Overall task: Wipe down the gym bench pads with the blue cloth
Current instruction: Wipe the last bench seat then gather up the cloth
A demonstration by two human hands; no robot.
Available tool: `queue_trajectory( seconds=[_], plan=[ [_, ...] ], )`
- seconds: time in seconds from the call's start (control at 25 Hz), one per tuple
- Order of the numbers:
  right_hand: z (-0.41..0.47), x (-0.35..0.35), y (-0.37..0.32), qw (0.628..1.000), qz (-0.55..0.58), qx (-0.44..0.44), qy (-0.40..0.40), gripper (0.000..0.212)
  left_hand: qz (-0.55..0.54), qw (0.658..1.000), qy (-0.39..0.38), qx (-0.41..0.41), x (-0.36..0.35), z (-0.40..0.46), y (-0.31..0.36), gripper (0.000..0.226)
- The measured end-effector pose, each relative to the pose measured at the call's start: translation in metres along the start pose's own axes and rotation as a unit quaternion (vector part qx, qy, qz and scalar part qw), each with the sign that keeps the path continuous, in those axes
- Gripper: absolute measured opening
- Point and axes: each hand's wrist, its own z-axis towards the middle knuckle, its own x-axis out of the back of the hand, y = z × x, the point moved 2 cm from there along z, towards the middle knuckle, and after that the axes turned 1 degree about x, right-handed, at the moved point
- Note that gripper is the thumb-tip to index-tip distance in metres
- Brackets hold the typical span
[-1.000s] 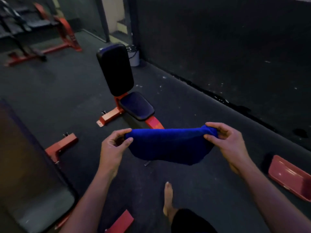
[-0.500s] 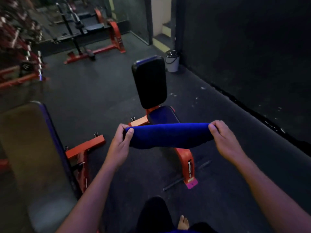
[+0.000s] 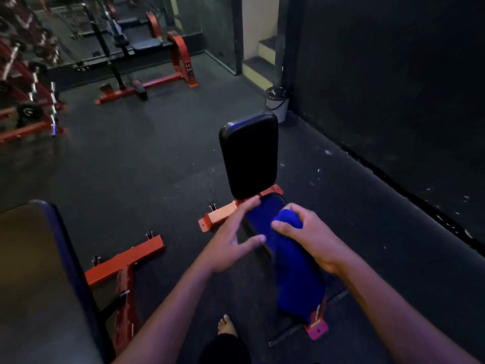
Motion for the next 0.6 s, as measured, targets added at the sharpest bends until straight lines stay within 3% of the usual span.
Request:
queue_trajectory(
  seconds=[0.08, 0.2, 0.32, 0.4, 0.44, 0.52, 0.6],
  plan=[
    [0.038, -0.010, -0.023, 0.998, -0.026, 0.017, -0.048, 0.022, -0.063, 0.994, -0.088, -0.014, 0.029, 0.031, 0.007, 0.071],
    [0.088, 0.009, -0.047, 0.999, -0.005, 0.052, -0.009, 0.037, -0.109, 0.984, -0.144, 0.013, 0.066, 0.082, 0.008, 0.039],
    [0.116, 0.042, -0.033, 0.995, -0.064, -0.042, -0.064, 0.054, -0.133, 0.984, -0.107, 0.039, 0.082, 0.122, 0.000, 0.021],
    [0.124, 0.051, -0.005, 0.972, -0.148, -0.114, -0.145, 0.050, -0.182, 0.978, -0.080, 0.068, 0.089, 0.142, -0.007, 0.022],
    [0.128, 0.052, 0.007, 0.971, -0.145, -0.121, -0.145, 0.042, -0.189, 0.977, -0.068, 0.075, 0.093, 0.150, -0.013, 0.022],
    [0.145, 0.054, 0.020, 0.994, -0.031, -0.085, -0.065, 0.030, -0.182, 0.978, -0.049, 0.084, 0.107, 0.170, -0.026, 0.022],
    [0.171, 0.057, 0.026, 0.983, 0.173, -0.042, 0.042, 0.034, -0.173, 0.980, -0.020, 0.092, 0.123, 0.192, -0.034, 0.023]
  ],
)
